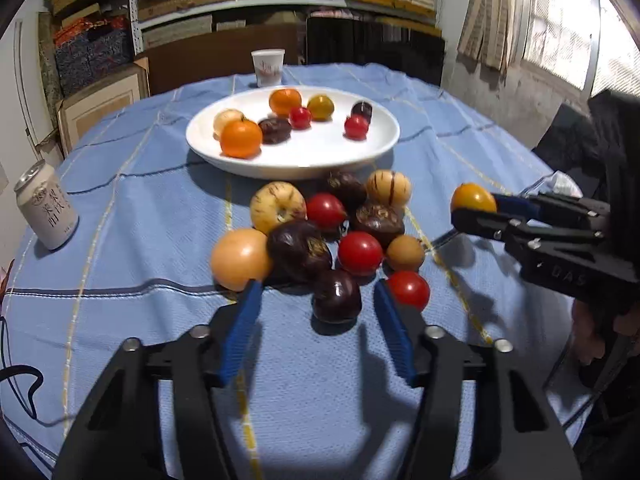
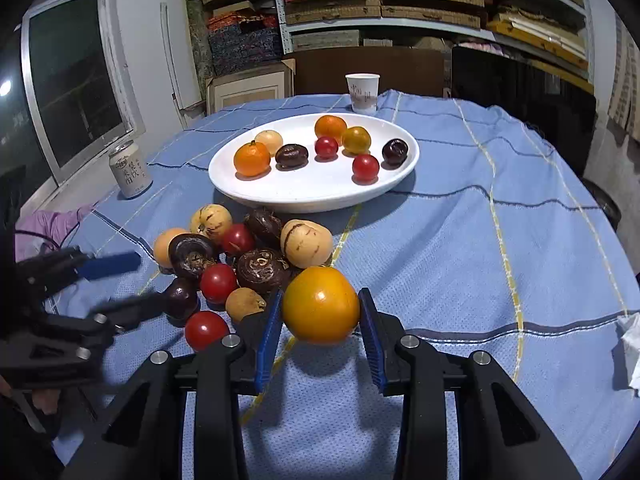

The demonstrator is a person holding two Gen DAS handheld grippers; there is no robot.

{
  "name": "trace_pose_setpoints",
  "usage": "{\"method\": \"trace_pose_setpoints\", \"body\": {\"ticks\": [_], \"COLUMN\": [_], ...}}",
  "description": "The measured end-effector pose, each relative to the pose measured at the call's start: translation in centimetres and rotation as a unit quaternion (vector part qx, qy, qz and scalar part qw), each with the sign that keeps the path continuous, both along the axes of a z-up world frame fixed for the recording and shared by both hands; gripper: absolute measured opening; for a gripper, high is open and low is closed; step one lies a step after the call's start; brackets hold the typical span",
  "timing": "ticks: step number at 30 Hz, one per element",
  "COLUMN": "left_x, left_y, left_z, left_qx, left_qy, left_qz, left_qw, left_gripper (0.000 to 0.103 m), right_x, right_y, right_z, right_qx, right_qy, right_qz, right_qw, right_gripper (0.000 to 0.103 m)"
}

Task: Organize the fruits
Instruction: 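Grasp a large yellow tomato with the right tool while the left tool grasps a dark plum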

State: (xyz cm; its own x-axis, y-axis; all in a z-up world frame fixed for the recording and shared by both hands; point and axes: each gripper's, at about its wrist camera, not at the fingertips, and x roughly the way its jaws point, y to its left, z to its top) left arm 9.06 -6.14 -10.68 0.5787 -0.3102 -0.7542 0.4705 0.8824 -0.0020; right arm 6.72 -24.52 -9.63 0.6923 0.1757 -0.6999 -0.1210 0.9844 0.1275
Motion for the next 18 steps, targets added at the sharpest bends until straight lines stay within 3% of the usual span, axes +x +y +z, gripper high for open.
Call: {"method": "trace_pose_setpoints", "body": {"ticks": [7, 11, 18], "left_x": [1.2, 1.4, 1.2], "left_y": [-0.5, -1.3, -1.7], "left_z": [-0.9, -1.4, -1.6], "left_qx": [-0.005, -0.010, -0.011], "left_qy": [0.035, 0.052, 0.056], "left_qz": [0.000, -0.015, -0.015], "left_qw": [0.9994, 0.9985, 0.9983], "left_gripper": [0.051, 0.039, 0.039], "right_x": [-0.3, -0.3, -0.4], "right_y": [0.0, -0.2, -0.1], "right_z": [0.2, 0.3, 0.3], "right_qx": [0.007, 0.011, 0.011], "right_qy": [-0.009, -0.009, -0.014], "right_qz": [0.006, 0.004, 0.005], "right_qw": [1.000, 1.000, 1.000], "right_gripper": [0.038, 0.038, 0.038]}}
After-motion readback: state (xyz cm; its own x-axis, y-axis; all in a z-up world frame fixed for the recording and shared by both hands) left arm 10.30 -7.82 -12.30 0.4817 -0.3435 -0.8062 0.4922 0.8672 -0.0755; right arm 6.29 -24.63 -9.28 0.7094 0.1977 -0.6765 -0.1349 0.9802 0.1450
